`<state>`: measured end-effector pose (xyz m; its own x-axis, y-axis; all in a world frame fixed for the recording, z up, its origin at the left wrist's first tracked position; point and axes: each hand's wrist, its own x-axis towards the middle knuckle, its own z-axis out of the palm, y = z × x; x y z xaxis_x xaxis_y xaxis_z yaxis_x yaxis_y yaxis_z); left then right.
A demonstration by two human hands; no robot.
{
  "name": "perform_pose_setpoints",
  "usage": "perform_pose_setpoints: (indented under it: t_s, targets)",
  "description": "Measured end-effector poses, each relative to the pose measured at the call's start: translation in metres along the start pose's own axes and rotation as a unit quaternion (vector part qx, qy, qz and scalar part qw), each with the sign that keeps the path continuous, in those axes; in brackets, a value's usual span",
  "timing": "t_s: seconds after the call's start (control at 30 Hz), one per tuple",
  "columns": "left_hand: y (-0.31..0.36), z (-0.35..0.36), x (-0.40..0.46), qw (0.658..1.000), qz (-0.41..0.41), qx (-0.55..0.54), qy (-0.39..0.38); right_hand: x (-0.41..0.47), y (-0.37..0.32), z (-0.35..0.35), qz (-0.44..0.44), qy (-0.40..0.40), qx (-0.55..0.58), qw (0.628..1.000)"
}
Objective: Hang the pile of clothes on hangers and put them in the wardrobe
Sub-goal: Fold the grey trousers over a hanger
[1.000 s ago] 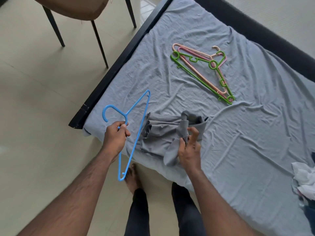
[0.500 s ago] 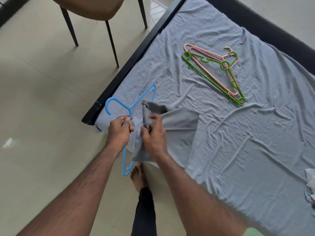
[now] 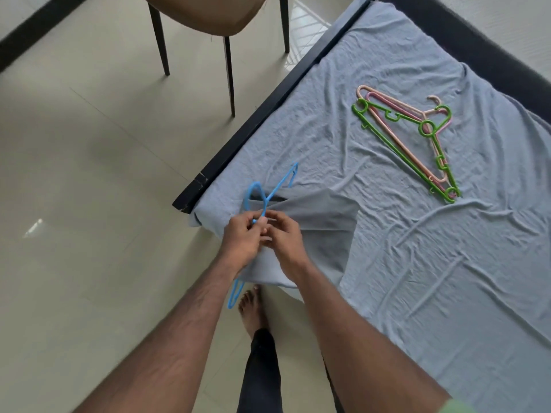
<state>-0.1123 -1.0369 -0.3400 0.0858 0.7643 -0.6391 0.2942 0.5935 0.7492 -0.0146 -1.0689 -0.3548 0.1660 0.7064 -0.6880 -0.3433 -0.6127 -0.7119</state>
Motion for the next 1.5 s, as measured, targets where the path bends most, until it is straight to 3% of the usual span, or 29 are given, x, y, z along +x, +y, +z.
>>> perform_pose_setpoints:
  t_s: [0.1, 0.2, 0.3, 0.4, 0.47, 0.57, 0.63, 0.73, 0.8, 0.87, 1.17, 1.5]
  targets:
    - [-0.001, 0.017, -0.006, 0.999, 0.004, -0.018, -0.044, -0.013, 0.002, -0.012, 0.032, -0.011, 0.086, 0.996]
    - [0.000, 0.018, -0.011, 0.987, -0.055, -0.115, -0.099, -0.016, 0.010, -0.021, 0.053, -0.021, 0.086, 0.995]
    - [-0.004, 0.011, -0.012, 0.984, -0.082, -0.151, -0.050, -0.015, 0.011, -0.019, 0.072, -0.016, 0.093, 0.993]
    - [-0.019, 0.005, -0.004, 0.997, -0.024, -0.003, 0.079, -0.014, 0.009, -0.013, 0.084, -0.024, 0.104, 0.991]
    - [-0.029, 0.002, 0.000, 0.982, -0.014, 0.116, 0.147, -0.013, 0.007, -0.010, 0.084, -0.014, 0.106, 0.991]
    - [-0.041, -0.007, 0.005, 0.962, -0.140, 0.197, 0.124, -0.010, 0.003, -0.010, 0.072, 0.009, 0.099, 0.992]
    - [-0.047, -0.009, 0.006, 0.966, -0.186, 0.168, 0.060, -0.008, 0.000, -0.013, 0.067, 0.019, 0.085, 0.994]
    - [-0.059, -0.004, 0.008, 0.982, -0.181, 0.043, 0.018, -0.004, -0.003, -0.020, 0.056, 0.028, 0.071, 0.995]
    - [-0.066, 0.001, 0.008, 0.978, -0.196, -0.063, 0.041, -0.003, -0.008, -0.024, 0.059, 0.038, 0.089, 0.994]
    - [-0.073, 0.003, 0.012, 0.968, -0.213, -0.099, 0.090, -0.002, -0.012, -0.027, 0.072, 0.053, 0.131, 0.987]
    - [-0.069, -0.030, 0.025, 0.967, -0.070, 0.083, 0.229, -0.017, -0.027, -0.048, 0.095, 0.113, 0.195, 0.970]
    - [-0.061, -0.114, -0.019, 0.943, -0.041, 0.171, 0.282, -0.048, -0.067, -0.038, 0.082, 0.071, 0.202, 0.973]
